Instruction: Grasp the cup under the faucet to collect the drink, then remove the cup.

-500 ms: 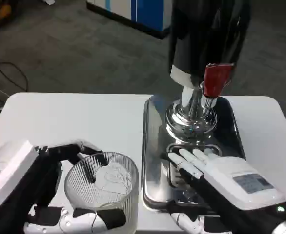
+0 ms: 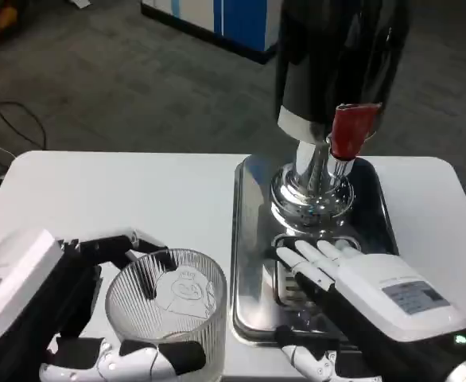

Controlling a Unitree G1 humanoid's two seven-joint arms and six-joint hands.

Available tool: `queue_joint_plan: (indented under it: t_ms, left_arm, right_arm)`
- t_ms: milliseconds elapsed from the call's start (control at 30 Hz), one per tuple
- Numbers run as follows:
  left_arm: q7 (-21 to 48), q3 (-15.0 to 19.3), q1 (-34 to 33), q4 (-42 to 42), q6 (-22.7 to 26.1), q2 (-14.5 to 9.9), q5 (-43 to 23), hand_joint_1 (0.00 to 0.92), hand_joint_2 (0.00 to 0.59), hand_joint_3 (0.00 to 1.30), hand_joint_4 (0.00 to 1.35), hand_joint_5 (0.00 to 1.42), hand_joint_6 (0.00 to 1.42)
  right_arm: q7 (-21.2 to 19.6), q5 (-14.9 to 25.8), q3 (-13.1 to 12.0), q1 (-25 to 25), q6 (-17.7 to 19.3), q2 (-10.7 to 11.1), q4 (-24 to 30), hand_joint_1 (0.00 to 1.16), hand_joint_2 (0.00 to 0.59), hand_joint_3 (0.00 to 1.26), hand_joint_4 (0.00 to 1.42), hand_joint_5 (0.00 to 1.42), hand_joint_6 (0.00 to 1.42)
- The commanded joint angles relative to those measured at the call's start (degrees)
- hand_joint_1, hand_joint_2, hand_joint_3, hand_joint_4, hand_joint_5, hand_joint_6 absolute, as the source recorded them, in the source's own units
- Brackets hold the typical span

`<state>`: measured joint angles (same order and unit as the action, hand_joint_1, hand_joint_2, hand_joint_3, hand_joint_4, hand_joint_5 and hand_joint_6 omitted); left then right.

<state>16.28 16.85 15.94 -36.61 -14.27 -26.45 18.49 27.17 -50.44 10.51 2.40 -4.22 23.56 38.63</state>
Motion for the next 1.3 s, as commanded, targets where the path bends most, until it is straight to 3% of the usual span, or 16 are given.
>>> queue_joint_plan:
  t_ms: [33, 267, 667, 867, 1300]
  left_arm:
    - [-0.4, -0.7, -0.7, -0.9, -0.5, 0.3, -0.1, 0.477, 0.029, 1.05, 1.13, 1.35, 1.42]
    - [-1.1, -2.3, -3.1, 0.1, 0.0, 0.9, 0.8, 0.477, 0.029, 1.05, 1.13, 1.35, 1.42]
    - [-2.2, -6.7, -10.5, 5.9, 0.6, 2.0, 4.9, 0.477, 0.029, 1.05, 1.13, 1.34, 1.42]
    - [-4.8, -9.7, -17.3, 12.9, 1.1, 2.1, 9.2, 0.477, 0.029, 1.05, 1.13, 1.34, 1.42]
    - [-14.1, -16.3, -33.5, 32.8, -1.0, 1.4, 16.7, 0.477, 0.029, 1.05, 1.13, 1.34, 1.42]
  right_arm:
    - [0.0, 0.4, -1.1, 0.7, -0.6, -0.1, 0.0, 0.30, 0.485, 0.05, 0.00, 0.00, 0.00]
    - [0.0, 2.0, -4.0, 2.1, -2.2, -0.5, 1.2, 0.30, 0.486, 0.06, 0.00, 0.00, 0.00]
    - [-0.4, 6.1, -11.5, 5.4, -5.4, -0.2, 2.5, 0.30, 0.486, 0.07, 0.00, 0.00, 0.00]
    - [0.1, 7.5, -15.4, 6.7, -7.5, 0.6, 2.1, 0.31, 0.482, 0.08, 0.00, 0.00, 0.00]
    - [-0.2, 11.7, -20.6, 9.2, -9.3, 2.3, 2.2, 0.31, 0.470, 0.09, 0.00, 0.00, 0.00]
